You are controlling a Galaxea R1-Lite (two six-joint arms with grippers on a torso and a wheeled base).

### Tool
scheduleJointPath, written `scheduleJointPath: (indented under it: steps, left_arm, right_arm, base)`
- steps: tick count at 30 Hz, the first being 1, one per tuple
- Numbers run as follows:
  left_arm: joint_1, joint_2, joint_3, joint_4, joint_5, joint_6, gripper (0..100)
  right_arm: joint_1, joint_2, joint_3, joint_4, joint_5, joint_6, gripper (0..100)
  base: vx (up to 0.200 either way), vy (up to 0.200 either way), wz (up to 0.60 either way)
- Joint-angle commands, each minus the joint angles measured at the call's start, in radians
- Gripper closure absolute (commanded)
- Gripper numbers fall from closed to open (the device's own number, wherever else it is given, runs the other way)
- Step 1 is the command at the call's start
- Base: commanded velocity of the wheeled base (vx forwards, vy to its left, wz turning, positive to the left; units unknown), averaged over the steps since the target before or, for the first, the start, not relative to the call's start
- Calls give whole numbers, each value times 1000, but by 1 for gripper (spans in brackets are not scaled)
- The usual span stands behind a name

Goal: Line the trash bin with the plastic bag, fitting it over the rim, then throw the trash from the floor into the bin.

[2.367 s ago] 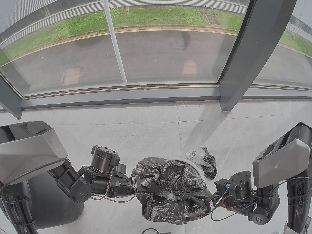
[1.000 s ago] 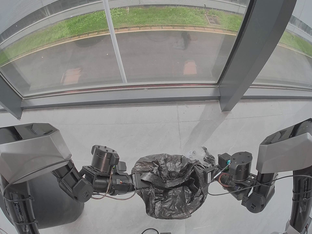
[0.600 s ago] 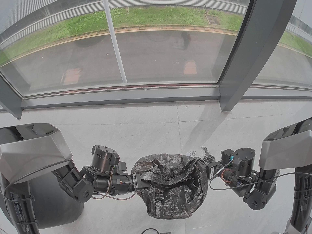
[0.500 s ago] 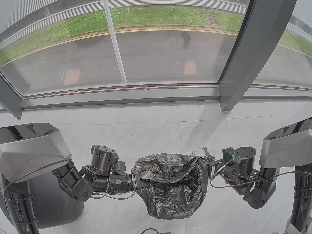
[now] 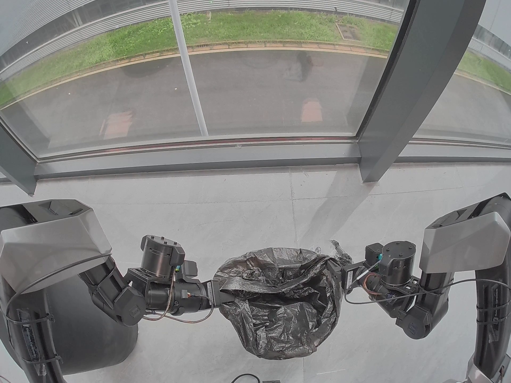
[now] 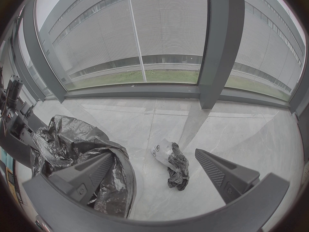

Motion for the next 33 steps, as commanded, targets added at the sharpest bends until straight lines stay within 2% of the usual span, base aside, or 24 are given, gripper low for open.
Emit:
scheduleJointPath:
  steps: [1,16,23,33]
  left_arm:
    - [11,9,1,0,1,1,100]
    - [22,41,-27,-3,1,4,100]
    - [22,21,-12,-3,1,2,100]
    - [19,15,-1,-6,1,2,100]
  right_arm:
    - [-1,28,-8,-18,1,0,0]
    - [1,69,-54,-18,3,0,0]
    - [70,-28,49,-18,3,-4,0]
    - [73,-74,95,-18,9,-7,0]
  base:
    - [0,0,0]
    - [0,0,0]
    - [0,0,0]
    - [0,0,0]
